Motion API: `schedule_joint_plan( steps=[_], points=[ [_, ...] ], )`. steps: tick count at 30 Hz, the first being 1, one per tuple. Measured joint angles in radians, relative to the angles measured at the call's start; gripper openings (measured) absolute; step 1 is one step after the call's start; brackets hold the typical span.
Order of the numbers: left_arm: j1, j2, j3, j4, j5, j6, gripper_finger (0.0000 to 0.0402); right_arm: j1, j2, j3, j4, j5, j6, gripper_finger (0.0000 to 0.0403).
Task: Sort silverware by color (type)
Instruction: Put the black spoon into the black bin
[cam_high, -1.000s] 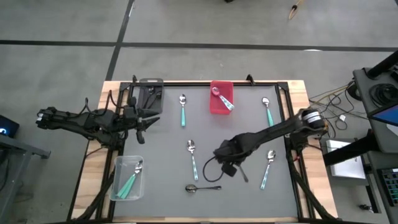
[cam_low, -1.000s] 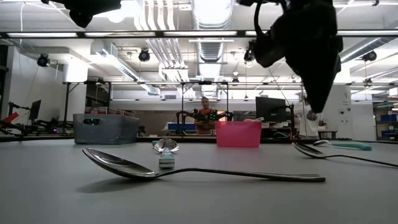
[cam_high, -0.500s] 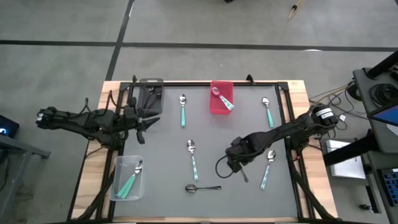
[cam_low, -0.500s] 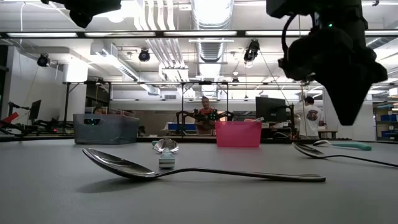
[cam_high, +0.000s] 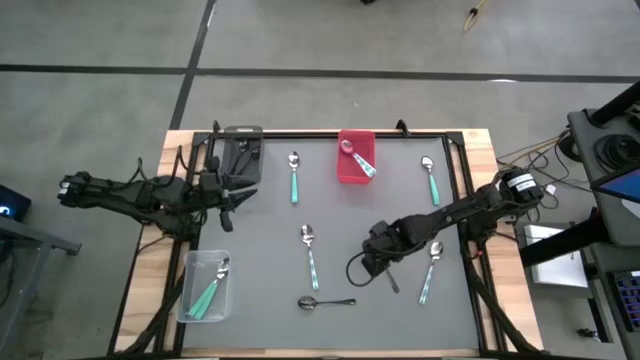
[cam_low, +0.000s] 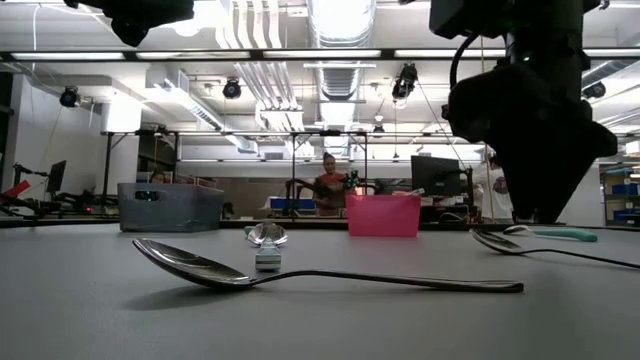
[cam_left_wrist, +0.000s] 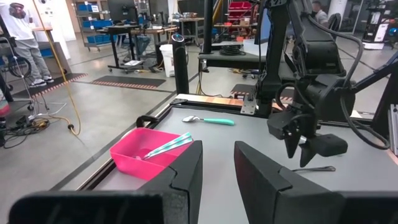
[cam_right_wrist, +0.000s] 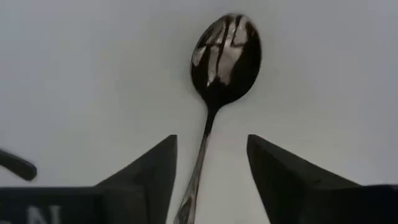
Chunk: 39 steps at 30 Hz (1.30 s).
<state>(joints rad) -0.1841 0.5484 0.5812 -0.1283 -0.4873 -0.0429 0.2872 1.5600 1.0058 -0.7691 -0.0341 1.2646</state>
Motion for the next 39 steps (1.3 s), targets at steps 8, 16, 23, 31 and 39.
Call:
schedule_joint_plan(
  steps=[8,16,23,31,39],
  points=[
    [0.000,0.000,0.000,0.000,0.000,-0.003,0.0075,-0.001,0.000,0.000,0.001,0.000,0.028,0.0220],
    [0.000,0.000,0.000,-0.001,0.000,-0.003,0.0075,0.016,0.066,0.000,0.034,-0.022,0.039,0.0215],
    [0.000,0.003,0.000,-0.004,0.000,-0.003,0.0075,0.016,0.139,0.005,0.040,-0.042,0.015,0.0214],
    [0.000,0.007,0.000,-0.003,0.000,-0.003,0.0075,0.016,0.127,0.001,0.033,-0.025,0.014,0.0165],
    [0.000,0.007,0.000,-0.004,0.000,-0.003,0.0075,0.016,0.125,0.000,0.046,-0.017,0.018,0.0089]
  ],
)
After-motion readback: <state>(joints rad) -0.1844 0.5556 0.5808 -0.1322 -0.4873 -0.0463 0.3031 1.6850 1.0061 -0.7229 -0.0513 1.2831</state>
